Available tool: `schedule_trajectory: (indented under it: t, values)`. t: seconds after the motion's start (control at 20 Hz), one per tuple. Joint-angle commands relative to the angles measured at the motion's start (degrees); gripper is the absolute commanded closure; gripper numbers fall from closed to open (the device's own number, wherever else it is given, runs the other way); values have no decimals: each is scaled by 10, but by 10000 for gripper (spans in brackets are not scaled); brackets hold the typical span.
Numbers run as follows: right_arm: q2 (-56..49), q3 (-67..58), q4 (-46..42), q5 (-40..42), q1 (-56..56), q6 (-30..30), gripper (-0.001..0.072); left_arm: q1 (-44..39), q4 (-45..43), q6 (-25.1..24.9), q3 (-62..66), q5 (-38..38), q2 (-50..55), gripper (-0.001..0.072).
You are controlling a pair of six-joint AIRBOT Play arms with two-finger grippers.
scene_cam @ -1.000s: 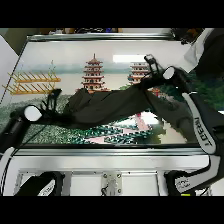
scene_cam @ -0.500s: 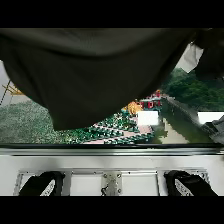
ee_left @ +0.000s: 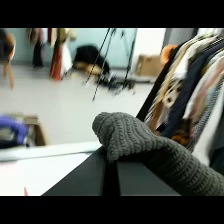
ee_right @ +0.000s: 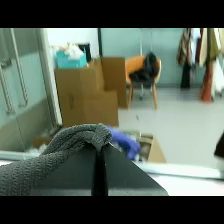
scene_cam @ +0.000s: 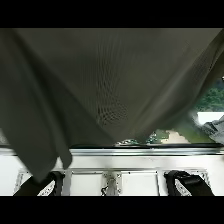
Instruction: Fold the clothes and pants, and hang the long-sleeved shirts on hangers.
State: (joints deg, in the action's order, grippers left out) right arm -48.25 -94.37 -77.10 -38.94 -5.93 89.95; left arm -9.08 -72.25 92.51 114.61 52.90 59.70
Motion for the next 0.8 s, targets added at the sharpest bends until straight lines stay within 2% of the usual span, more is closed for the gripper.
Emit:
schedule_trajectory:
  t: [0.0,0.1,0.2,0.3,0.4,0.55,0.65,0.75]
  values:
    - [-103,0,-99,-40,0,101,698,50,10,49,-13,-7,123,693]
    - [-188,-1,-103,-23,0,79,697,57,50,42,-38,-26,199,692]
    - [-255,-2,-103,5,0,52,697,56,112,9,-35,-28,270,693]
    - [-282,-4,-103,23,5,25,697,56,150,7,0,-14,320,692]
    - [-277,-6,-106,38,14,-37,697,59,152,4,42,5,339,693]
    - [-245,-4,-108,-22,36,-103,698,62,143,-59,-5,19,295,693]
    - [-216,40,-109,-82,50,-114,698,51,83,-71,-102,37,239,693]
    - [-168,150,-118,-102,52,-122,699,29,14,-73,-242,30,176,693]
